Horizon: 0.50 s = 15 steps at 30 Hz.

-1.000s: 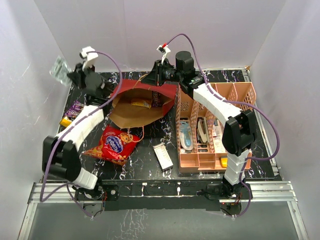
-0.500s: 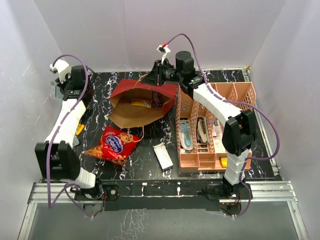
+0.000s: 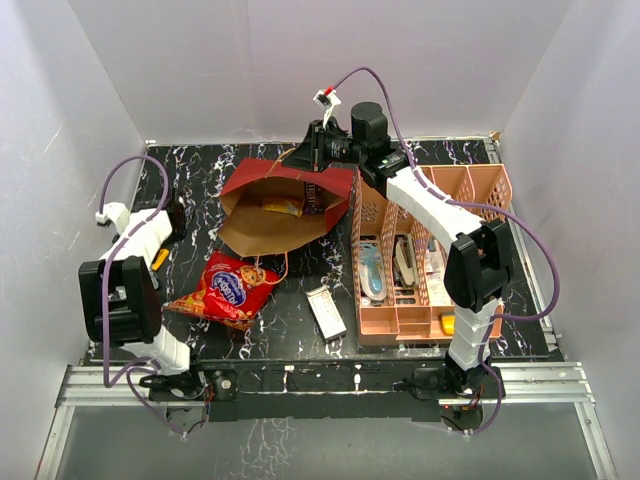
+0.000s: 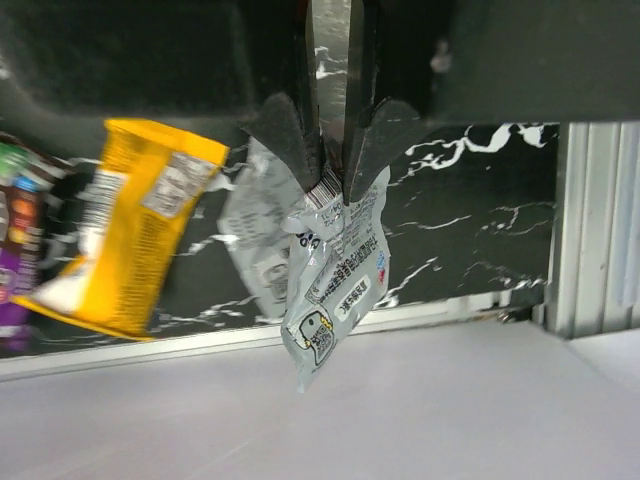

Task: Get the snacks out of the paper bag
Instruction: Place the snack at the center of the board.

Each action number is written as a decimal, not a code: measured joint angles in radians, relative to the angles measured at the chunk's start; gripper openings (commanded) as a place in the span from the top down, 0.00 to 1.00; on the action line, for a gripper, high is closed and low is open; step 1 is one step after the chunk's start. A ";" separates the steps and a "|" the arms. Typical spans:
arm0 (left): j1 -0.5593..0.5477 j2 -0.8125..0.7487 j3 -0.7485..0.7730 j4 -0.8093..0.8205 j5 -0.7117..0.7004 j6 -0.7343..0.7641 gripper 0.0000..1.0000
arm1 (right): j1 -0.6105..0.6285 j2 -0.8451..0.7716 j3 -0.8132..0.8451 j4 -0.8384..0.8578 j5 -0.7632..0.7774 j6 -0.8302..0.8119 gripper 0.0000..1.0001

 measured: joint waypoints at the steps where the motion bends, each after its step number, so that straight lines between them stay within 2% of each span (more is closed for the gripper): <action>1: 0.010 0.012 -0.011 -0.037 0.000 -0.056 1.00 | 0.000 0.000 0.000 -0.001 0.000 0.000 0.92; 7: 0.048 0.140 -0.016 -0.151 0.014 -0.261 1.00 | 0.000 0.000 0.000 -0.001 0.000 -0.001 0.92; 9: 0.049 0.166 -0.020 -0.143 0.022 -0.267 0.99 | 0.000 0.000 0.000 -0.001 0.000 -0.001 0.92; 13: 0.049 0.169 -0.035 -0.100 0.050 -0.240 0.91 | 0.000 0.000 0.000 0.000 0.000 0.001 0.92; 15: 0.049 0.169 -0.036 -0.076 0.066 -0.224 0.83 | 0.000 0.000 0.000 0.000 0.000 0.003 0.92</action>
